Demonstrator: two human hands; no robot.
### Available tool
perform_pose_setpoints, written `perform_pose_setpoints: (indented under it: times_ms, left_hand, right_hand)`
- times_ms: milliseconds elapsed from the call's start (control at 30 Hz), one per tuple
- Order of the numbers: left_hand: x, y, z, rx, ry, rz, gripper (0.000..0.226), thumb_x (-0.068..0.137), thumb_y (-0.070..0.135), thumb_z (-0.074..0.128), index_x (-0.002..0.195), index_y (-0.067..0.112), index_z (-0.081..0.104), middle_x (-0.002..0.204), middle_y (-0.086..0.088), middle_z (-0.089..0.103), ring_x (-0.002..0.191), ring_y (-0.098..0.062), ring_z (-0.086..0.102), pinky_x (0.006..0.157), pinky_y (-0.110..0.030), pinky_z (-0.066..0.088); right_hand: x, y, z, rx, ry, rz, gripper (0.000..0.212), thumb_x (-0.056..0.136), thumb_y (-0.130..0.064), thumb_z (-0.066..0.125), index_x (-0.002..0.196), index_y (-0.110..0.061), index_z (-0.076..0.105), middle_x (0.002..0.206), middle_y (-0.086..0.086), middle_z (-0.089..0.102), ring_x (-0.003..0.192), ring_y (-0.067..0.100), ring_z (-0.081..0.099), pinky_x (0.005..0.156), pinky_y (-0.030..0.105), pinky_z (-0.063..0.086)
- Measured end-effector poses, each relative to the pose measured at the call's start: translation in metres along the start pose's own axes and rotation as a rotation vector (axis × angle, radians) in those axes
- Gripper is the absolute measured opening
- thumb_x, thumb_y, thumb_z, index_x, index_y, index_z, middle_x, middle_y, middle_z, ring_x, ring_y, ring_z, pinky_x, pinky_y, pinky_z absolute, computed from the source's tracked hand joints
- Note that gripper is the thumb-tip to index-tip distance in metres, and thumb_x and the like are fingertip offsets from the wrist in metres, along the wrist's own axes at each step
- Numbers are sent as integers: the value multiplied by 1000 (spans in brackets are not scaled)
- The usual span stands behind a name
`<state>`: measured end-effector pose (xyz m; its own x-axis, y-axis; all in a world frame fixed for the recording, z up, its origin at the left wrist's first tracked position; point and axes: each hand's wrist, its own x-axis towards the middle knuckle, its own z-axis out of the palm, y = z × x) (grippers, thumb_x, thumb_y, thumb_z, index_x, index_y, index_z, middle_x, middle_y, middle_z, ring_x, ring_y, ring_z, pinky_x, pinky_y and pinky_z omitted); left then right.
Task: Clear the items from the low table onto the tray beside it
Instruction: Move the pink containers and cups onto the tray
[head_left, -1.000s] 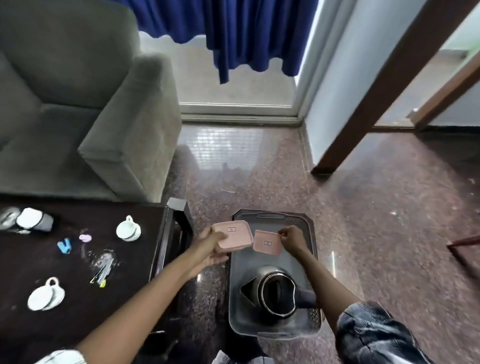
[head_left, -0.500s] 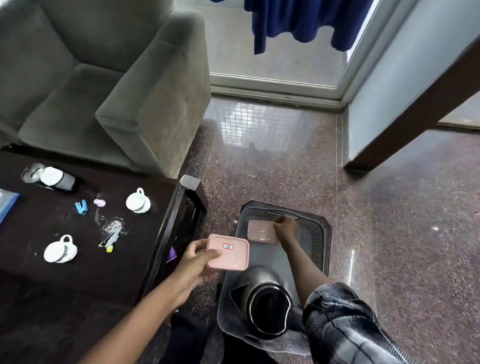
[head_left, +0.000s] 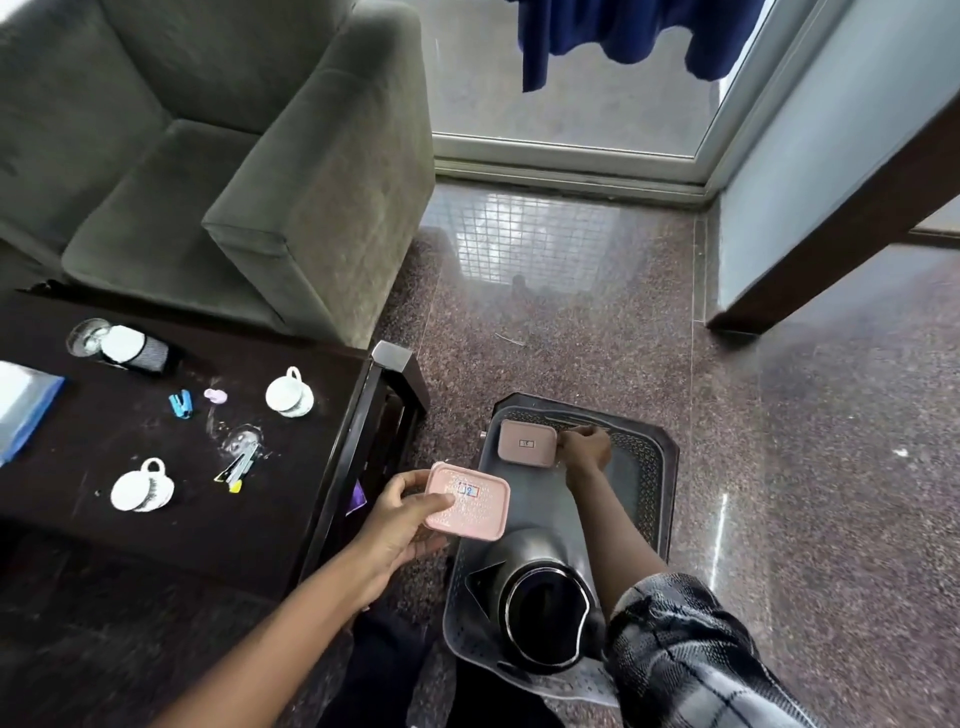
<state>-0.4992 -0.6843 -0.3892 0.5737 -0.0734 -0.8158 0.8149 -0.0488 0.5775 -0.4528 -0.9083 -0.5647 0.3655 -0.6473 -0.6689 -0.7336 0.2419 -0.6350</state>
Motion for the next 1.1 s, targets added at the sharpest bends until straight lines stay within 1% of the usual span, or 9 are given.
perform_pose_setpoints:
  times_ms: [100, 167, 233, 300, 433, 600, 667, 767, 1100]
  left_hand:
    - [3, 1, 5, -22, 2, -12, 35, 85, 9, 63, 115, 17, 47, 97, -9, 65, 78, -18, 62, 70, -31, 54]
    - [7, 2, 9, -51, 12, -22, 36, 84, 9, 64, 115, 15, 46, 101, -12, 65, 80, -20, 64, 72, -33, 56]
    - [10, 2, 15, -78, 9, -31, 34, 85, 7, 63, 114, 13, 46, 105, -14, 64, 80, -21, 64, 71, -33, 57]
    - [13, 2, 22, -80, 6, -39, 34, 86, 5, 61, 116, 9, 46, 110, -16, 61, 81, -22, 63, 74, -34, 55]
    - [14, 6, 33, -63, -2, -46, 41, 90, 7, 56, 129, 5, 43, 110, -15, 59, 81, -22, 61, 77, -33, 51]
    - [12, 12, 26, 225, 43, -13, 48, 94, 22, 51, 139, 16, 35, 132, -7, 49, 120, -26, 49, 96, -42, 43]
    - [12, 11, 18, 261, 50, -14, 36, 95, 21, 49, 130, 18, 43, 127, -7, 52, 110, -23, 51, 91, -38, 45]
    - [9, 9, 6, 281, 20, -58, 28, 96, 19, 45, 124, 16, 49, 116, -6, 59, 100, -21, 56, 74, -27, 47]
    - [5, -1, -15, 339, 4, -67, 27, 97, 18, 44, 121, 14, 54, 111, -4, 63, 92, -18, 59, 71, -23, 46]
  right_hand:
    - [-25, -13, -19, 98, -84, 15, 22, 70, 1, 54, 56, -15, 52, 64, 13, 57, 54, 21, 54, 54, 33, 50]
    - [-61, -25, -35, 128, -331, 32, 22, 82, 2, 53, 63, -9, 55, 58, 9, 54, 44, 13, 50, 40, 20, 42]
    - [-96, -31, -53, 71, -581, 28, 14, 87, -7, 57, 75, -4, 63, 60, 7, 61, 49, 16, 56, 44, 21, 49]
    - [-119, -31, -67, 13, -704, 12, 10, 85, -12, 64, 83, -3, 67, 65, 6, 67, 56, 18, 61, 51, 26, 54]
    - [-126, -24, -68, 58, -641, 1, 6, 76, 2, 70, 77, -3, 67, 66, 8, 66, 49, 12, 60, 47, 22, 54]
    - [-97, -8, -53, -77, -448, 16, 20, 75, 13, 65, 67, -6, 63, 59, 10, 59, 37, 8, 56, 38, 19, 50]
    - [-79, 3, -47, -187, -392, 24, 27, 73, 15, 63, 61, -9, 60, 59, 10, 57, 44, 17, 56, 39, 23, 51]
    - [-59, 18, -38, -341, -359, 43, 31, 70, 15, 61, 56, -11, 57, 56, 10, 55, 50, 22, 53, 52, 36, 52]
    - [-38, 30, -13, -374, -276, 59, 23, 78, 9, 51, 66, -11, 53, 84, 21, 58, 60, 29, 58, 49, 38, 54]
